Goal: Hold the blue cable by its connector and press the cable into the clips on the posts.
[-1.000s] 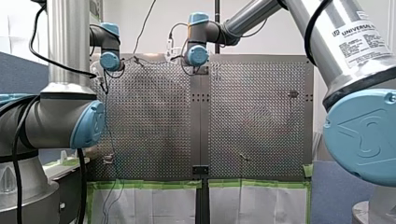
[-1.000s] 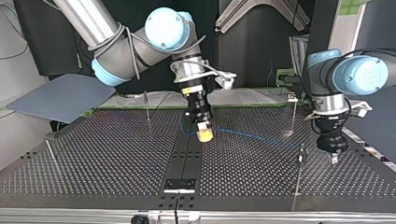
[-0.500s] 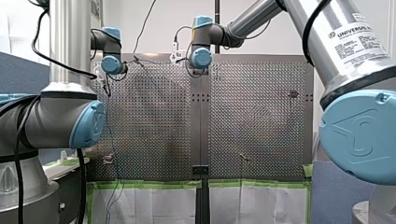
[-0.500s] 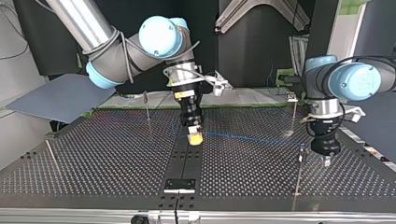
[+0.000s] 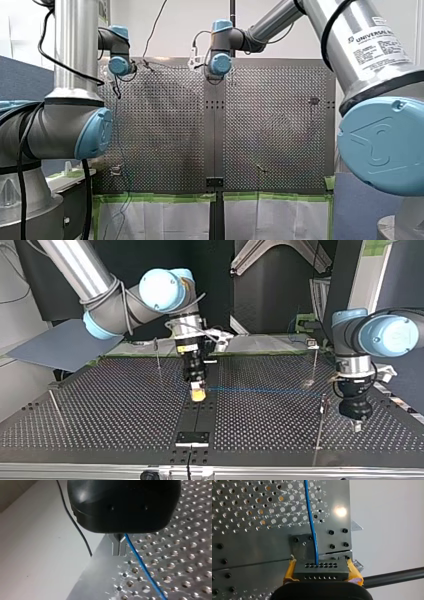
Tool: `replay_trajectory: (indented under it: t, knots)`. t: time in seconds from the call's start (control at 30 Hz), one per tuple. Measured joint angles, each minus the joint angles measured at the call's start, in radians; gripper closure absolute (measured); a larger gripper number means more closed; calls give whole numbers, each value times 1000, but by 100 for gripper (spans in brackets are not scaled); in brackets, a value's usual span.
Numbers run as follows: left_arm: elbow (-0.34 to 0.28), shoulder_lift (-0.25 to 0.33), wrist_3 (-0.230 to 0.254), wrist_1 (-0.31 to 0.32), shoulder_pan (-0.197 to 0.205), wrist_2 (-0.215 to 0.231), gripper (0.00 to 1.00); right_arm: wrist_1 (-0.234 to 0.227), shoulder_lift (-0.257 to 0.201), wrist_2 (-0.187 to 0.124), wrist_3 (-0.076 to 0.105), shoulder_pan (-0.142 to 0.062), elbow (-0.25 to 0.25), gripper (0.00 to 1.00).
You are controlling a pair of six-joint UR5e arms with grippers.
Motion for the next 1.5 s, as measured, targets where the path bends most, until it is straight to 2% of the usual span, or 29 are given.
replay_trajectory:
  t: [0.27,0.63,0.93,1.27,1.43,1.47,1.5]
  knots:
    - [3,-23,-6,-1,2,12,100,-4,2,-13,3,-21,-1,100]
    - [4,-32,-34,10,17,32,100,-4,12,-43,0,-74,-1,100]
    - [9,-60,-42,16,22,55,100,-2,33,-70,0,-105,-26,100]
    - [26,-73,-44,17,27,62,100,1,88,-97,3,-113,-69,100]
    - [28,-73,-45,17,28,71,100,1,95,-101,3,-114,-76,100]
    - [28,-73,-45,17,28,72,89,1,96,-101,3,-114,-77,100]
    - [27,-74,-45,17,28,73,89,2,96,-101,3,-114,-77,100]
